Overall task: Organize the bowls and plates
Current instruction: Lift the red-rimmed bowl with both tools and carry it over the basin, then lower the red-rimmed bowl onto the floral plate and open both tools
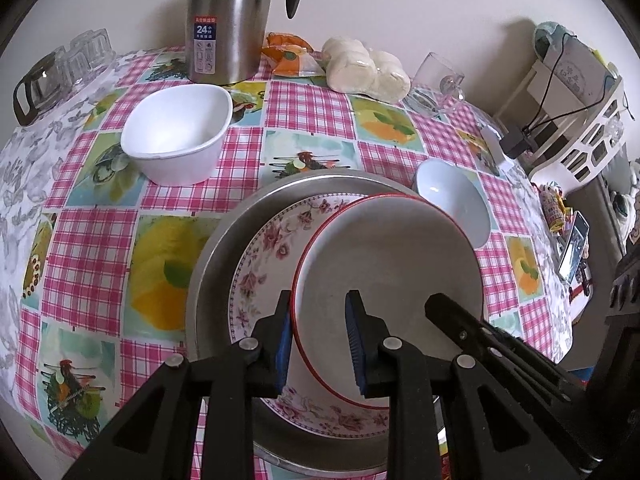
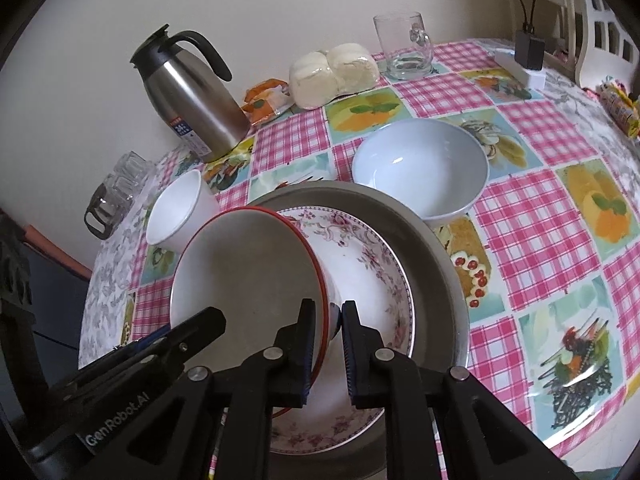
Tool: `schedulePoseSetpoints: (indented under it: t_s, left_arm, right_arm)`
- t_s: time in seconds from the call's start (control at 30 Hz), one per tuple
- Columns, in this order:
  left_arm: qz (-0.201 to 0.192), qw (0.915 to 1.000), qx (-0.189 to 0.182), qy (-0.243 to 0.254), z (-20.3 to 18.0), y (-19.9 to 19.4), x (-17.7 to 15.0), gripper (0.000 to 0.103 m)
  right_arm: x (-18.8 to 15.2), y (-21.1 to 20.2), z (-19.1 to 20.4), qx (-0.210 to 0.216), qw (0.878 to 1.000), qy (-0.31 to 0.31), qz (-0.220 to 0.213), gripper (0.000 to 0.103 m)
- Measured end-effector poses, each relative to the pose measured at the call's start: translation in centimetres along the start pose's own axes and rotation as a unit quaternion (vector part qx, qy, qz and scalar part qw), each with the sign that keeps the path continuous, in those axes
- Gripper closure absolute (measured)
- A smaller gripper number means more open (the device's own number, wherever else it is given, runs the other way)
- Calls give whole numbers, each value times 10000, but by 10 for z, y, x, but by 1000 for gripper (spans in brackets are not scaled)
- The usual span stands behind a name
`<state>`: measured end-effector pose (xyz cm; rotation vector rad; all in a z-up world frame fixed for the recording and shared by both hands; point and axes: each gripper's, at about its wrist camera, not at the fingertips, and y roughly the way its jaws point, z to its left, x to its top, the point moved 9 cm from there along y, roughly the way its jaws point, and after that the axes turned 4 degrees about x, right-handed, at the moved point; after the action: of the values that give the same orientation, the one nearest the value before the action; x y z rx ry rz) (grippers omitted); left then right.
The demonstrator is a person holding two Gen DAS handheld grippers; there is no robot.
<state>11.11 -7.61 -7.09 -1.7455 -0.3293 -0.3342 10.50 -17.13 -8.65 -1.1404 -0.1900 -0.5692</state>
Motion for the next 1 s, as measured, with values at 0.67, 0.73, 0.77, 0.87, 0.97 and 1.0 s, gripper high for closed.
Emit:
schedulePoseSetpoints:
  t_s: [0.67, 0.73, 0.77, 0.87, 0.97, 1.0]
  left_arm:
    - [79, 9995, -68, -282, 9, 5, 0, 77]
    - [79, 9995, -72, -297, 9, 5, 0, 77]
    - [79, 9995, -72, -305, 9, 5, 0, 77]
    - [102, 9993, -91, -350, 10, 5, 0, 77]
    - [115, 9991, -60, -415, 14, 4, 0, 77]
    - [113, 9990, -53, -436, 15, 4, 0, 77]
  right_arm:
    - [-1, 8, 3, 283, 9995, 113, 66, 80]
    - [0, 8, 3, 303, 9994, 128, 66, 80]
    - [0, 8, 3, 306, 9994, 122, 67, 80]
    - [0, 9, 4, 319, 9994, 113, 58, 80]
    - [0, 10, 6, 356, 9993, 73, 69, 80]
    - [0, 11, 7, 375, 9993, 43, 74, 79]
